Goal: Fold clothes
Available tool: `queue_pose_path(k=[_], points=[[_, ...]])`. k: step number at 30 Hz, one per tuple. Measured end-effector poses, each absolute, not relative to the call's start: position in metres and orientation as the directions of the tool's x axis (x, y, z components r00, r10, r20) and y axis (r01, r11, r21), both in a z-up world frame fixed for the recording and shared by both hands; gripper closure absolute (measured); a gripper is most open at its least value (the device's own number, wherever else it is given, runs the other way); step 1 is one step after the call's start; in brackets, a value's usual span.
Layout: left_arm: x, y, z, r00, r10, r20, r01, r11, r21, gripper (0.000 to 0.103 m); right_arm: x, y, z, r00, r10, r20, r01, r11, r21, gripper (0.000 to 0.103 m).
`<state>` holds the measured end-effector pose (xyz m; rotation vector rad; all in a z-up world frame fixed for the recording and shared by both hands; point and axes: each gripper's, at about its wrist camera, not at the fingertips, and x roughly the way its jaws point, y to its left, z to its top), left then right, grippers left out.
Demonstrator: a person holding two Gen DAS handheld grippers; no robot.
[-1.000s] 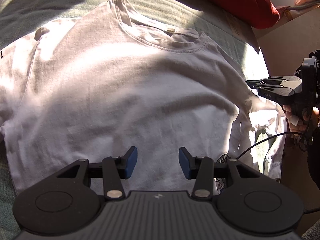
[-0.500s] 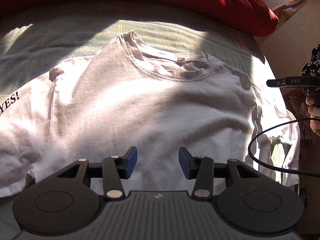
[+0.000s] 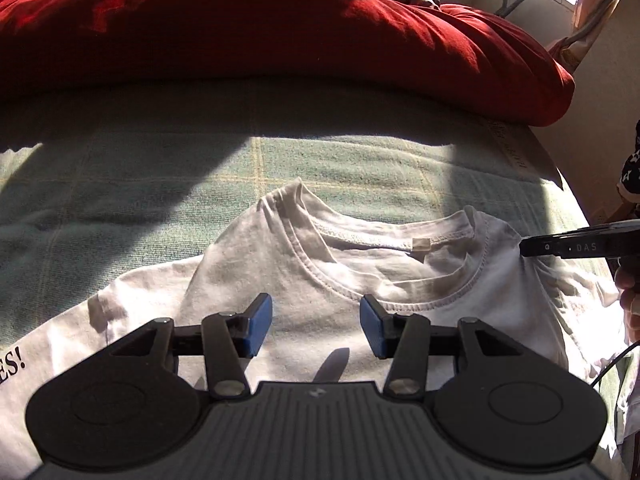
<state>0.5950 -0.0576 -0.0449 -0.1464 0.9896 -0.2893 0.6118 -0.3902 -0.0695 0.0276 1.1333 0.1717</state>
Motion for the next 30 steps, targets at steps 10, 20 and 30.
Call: queue_pose_path(k=[10, 20, 30], points=[[0.577, 0.045, -0.043, 0.539, -0.032, -0.842, 0.084, 0.996, 0.016, 0.055, 0.575, -0.378, -0.046, 0.411, 0.167, -0.896, -0.193, 0.977, 0.094, 0.072], [0.58, 0.07, -0.069, 0.417, -0.097, -0.904, 0.215, 0.977, -0.005, 0.087, 0.567, -0.361, -0.049, 0.37, 0.165, -0.914, -0.182, 0.978, 0.102, 0.072], [0.549, 0.077, -0.04, 0.45, -0.002, -0.893, 0.074, 0.997, 0.035, 0.095, 0.564, -0.341, -0.037, 0.374, 0.165, -0.913, -0.245, 0.967, 0.075, 0.068]])
